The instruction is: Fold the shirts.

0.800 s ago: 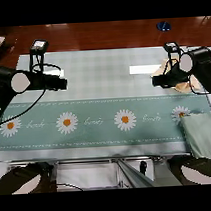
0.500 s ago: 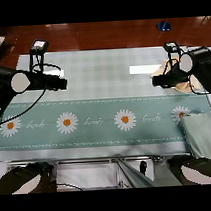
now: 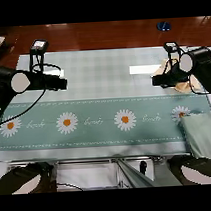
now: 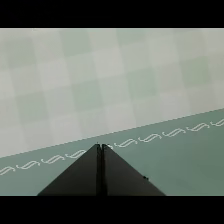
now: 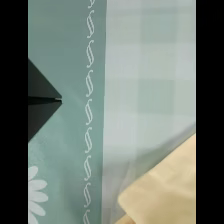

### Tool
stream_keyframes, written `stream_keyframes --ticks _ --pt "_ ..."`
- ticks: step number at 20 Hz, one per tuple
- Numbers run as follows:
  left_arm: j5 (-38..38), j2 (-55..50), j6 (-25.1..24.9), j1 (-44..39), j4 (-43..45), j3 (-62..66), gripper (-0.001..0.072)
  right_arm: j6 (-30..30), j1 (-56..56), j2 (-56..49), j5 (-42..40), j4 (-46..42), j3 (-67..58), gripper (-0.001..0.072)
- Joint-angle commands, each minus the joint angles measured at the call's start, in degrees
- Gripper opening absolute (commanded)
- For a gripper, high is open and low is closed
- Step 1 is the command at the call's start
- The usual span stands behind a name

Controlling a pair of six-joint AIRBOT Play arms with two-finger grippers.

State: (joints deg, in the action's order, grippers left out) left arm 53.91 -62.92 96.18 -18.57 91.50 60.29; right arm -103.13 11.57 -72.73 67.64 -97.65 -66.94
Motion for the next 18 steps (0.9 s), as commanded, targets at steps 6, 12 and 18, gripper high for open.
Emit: stream_keyframes --ticks 6,12,18 --pt "-8.3 -0.6 0.0 -0.1 -0.1 0.0 0.0019 0.4 0.0 0.0 -6.1 -3.4 0.0 0.0018" --pt "-16.0 -6.1 1.2 0.0 -0.2 0.0 0.0505 -6.2 -1.9 -3.0 -19.3 -28.5 0.0 0.0414" --pt "-16.0 -10.6 1.2 0.1 -0.2 0.0 0.0505 -24.0 -23.8 -14.1 -26.5 -22.2 -7.3 0.0404"
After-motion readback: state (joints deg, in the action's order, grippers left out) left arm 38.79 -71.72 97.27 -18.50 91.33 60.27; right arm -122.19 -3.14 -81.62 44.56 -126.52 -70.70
